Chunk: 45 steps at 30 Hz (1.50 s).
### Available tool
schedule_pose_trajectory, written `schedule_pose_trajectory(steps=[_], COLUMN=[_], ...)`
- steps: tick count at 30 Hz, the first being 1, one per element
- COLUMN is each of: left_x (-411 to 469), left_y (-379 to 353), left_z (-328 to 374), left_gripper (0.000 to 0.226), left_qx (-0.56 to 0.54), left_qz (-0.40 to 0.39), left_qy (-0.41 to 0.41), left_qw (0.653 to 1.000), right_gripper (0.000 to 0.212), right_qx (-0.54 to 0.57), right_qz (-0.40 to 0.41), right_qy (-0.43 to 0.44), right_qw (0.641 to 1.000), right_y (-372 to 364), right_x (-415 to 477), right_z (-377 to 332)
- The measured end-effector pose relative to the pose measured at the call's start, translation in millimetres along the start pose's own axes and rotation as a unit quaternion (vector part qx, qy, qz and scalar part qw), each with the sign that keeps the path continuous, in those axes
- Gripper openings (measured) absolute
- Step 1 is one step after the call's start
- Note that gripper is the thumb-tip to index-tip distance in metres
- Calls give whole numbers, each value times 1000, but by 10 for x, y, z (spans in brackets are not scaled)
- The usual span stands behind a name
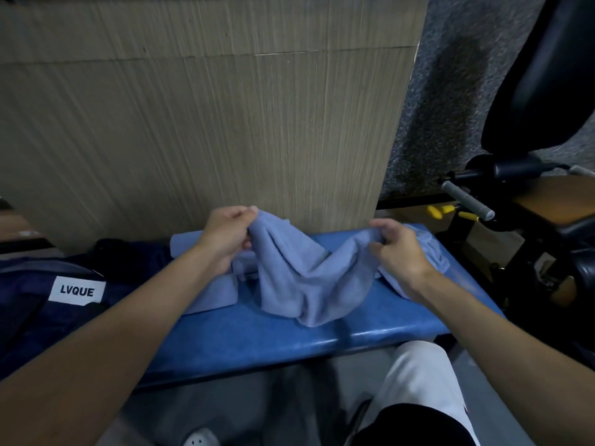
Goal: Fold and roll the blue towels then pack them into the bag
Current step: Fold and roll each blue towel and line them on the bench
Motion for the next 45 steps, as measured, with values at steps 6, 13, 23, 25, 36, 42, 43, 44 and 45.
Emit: schedule_pose_trajectory(steps=[6, 13, 23, 25, 36, 42, 43, 44, 45], left_x=[111, 80, -33, -86, -254, -275, -279, -271, -266], left_y=[393, 389, 184, 121, 35, 117, 118, 109, 101], left_z=[354, 222, -692, -1045, -1952, -1983, -1963, -1933, -1878], left_gripper=[23, 27, 26, 22, 13, 19, 20, 21, 21], left_qx=[14, 60, 62, 43, 185, 200, 198, 188, 176], left_qz=[80, 90, 68, 42, -25, 33, 42, 48, 52], left_qy=[-79, -70, 41, 77, 132, 122, 115, 101, 91], left_qw=[994, 992, 995, 995, 973, 971, 973, 976, 979], right_gripper=[32, 30, 33, 32, 57, 43, 42, 41, 39], right_qx=[142, 101, 40, 28, -106, -204, -208, -206, -205], right_qz=[78, 98, 51, 33, -48, -57, -55, -48, -34], right_qy=[13, -6, -91, -102, -217, -197, -195, -188, -183], right_qw=[987, 990, 994, 994, 969, 957, 957, 959, 961], right_y=[460, 574, 222, 107, -78, -93, -92, -92, -80], right_x=[156, 194, 9, -57, -304, -275, -286, -287, -286], right_z=[-212, -119, 583, 823, 1601, 1626, 1614, 1607, 1573])
Point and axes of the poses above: each hand's wrist, its own x-axis towards the middle knuckle, its own y-axis out of the back of the hand, z = x × y, the point moved 8 cm from there along x, towards the middle knuckle, and after that the axes turned 7 degrees about -z, right-handed, at the moved point
